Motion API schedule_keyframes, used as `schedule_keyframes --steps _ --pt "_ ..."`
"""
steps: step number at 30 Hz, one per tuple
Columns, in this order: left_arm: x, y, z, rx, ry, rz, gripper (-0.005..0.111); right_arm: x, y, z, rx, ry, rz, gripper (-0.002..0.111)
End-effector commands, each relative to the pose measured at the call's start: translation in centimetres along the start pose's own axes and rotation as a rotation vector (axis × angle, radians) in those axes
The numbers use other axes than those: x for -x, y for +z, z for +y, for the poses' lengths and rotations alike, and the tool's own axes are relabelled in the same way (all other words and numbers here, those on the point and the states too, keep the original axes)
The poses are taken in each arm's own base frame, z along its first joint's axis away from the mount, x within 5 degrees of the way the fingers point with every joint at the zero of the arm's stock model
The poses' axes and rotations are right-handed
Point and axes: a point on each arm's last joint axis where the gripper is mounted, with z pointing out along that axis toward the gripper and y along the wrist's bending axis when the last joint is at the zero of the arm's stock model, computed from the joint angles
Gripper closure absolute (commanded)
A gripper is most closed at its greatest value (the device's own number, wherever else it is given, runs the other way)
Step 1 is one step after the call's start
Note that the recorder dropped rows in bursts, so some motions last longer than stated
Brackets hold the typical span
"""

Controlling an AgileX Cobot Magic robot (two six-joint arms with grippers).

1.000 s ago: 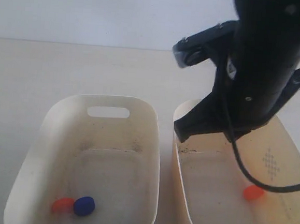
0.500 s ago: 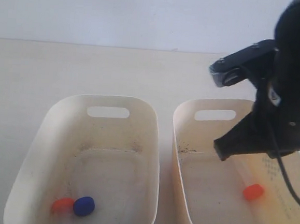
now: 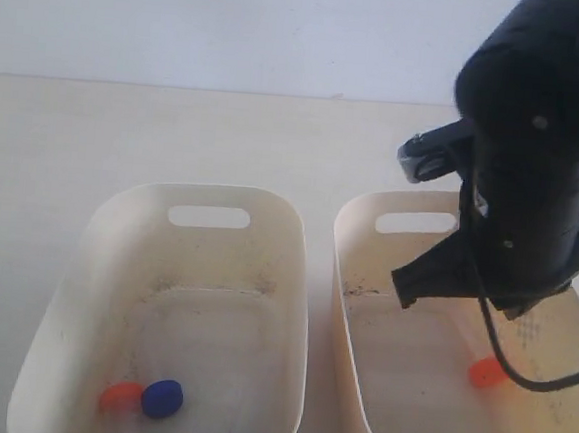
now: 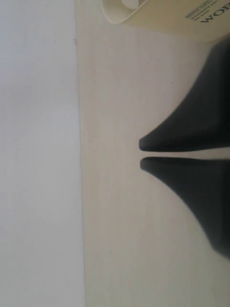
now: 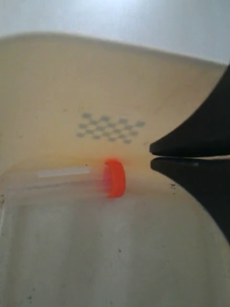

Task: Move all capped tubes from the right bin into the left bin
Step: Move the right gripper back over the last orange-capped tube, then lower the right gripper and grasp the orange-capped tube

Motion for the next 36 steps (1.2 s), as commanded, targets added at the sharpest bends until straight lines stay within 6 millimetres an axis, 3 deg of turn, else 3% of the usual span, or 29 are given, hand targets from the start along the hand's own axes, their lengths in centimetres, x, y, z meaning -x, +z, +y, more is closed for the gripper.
schedule_keyframes --steps 1,6,16,24,29,32,36 --pt "0.2 0.0 0.0 0.001 -0.005 -0.012 0.102 0.8 2.5 1.4 -0.045 -0.035 0.082 0.109" --pt "0.2 0.0 0.0 0.001 -0.005 -0.012 0.102 1.3 4.6 2.3 -0.101 -0.075 0.134 0.109" --pt "0.2 0.0 0.0 0.001 -0.005 -0.012 0.102 1.5 4.9 3.1 -0.024 -0.049 0.113 0.109" --pt "0.2 0.0 0.0 0.001 -0.005 -0.012 0.102 1.9 7.1 4.0 -0.062 -0.103 0.145 0.109" --pt "0.2 0.0 0.0 0.001 -0.005 -0.012 0.102 2.3 7.5 4.2 -0.054 -0.118 0.103 0.108" --pt "0.2 0.0 0.0 0.001 -0.005 -0.012 0.102 2.4 7.5 4.3 -0.049 -0.143 0.1 0.097" --pt "0.2 0.0 0.0 0.001 -0.005 -0.012 0.102 2.4 7.5 4.3 -0.043 -0.147 0.092 0.057"
